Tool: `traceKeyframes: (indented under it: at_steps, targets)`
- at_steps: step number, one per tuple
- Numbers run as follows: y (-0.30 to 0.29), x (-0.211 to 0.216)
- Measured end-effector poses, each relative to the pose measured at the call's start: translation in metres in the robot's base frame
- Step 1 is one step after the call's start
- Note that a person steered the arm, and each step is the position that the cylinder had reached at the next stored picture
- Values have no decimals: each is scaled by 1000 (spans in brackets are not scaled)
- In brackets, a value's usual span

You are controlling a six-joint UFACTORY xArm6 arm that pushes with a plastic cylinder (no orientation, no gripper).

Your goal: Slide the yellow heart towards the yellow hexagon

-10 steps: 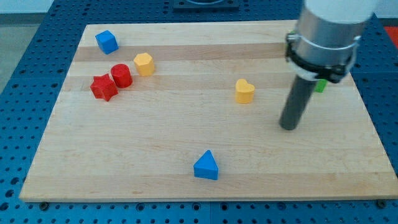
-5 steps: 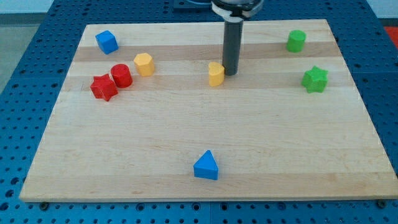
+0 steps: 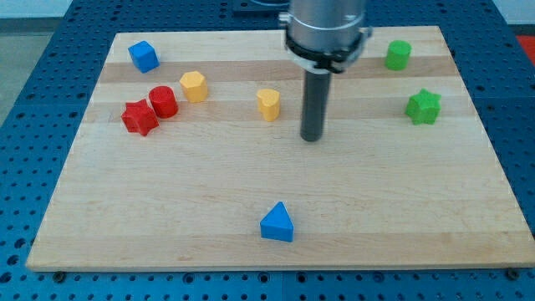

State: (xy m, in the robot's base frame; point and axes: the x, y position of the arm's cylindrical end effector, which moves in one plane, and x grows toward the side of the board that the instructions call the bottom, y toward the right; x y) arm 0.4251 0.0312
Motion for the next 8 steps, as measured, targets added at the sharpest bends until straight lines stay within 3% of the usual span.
traceKeyframes:
  at_steps: [2,5,6,8]
  targets:
    - [-27,-30]
    - [-66,-112]
    - [-69,-110]
    - [-54,-65]
